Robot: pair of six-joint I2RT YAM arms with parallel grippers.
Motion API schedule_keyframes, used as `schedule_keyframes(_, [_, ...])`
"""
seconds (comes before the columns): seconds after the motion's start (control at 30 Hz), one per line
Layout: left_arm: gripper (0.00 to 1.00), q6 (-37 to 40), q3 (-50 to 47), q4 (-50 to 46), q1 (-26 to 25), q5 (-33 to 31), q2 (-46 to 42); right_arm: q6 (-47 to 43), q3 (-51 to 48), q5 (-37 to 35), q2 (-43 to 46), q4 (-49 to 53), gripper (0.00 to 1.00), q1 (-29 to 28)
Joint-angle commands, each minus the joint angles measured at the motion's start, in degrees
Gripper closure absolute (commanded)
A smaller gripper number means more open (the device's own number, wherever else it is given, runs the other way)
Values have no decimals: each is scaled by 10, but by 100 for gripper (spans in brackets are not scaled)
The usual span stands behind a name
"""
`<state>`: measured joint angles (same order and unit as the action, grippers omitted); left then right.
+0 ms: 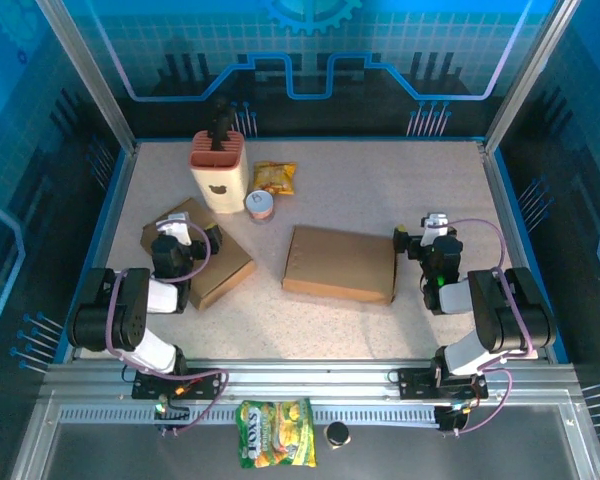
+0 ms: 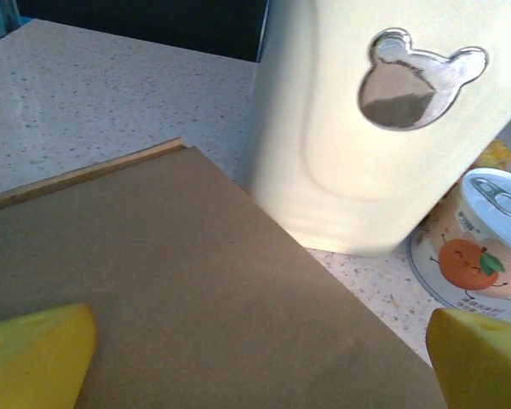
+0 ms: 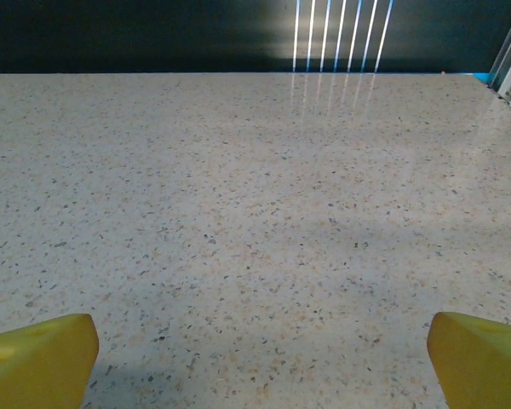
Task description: Fold the paper box
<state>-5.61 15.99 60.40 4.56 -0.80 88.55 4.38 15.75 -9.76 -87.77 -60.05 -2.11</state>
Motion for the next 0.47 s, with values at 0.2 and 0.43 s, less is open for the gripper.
schedule_keyframes(0.2, [1,21,36,-36,-7,23,2,-47,50,-15,-5,49,0,-36])
schedule_keyframes(0.43, [1,26,41,-45,-15,8,2,-48,53,17,-6,57,0,-26])
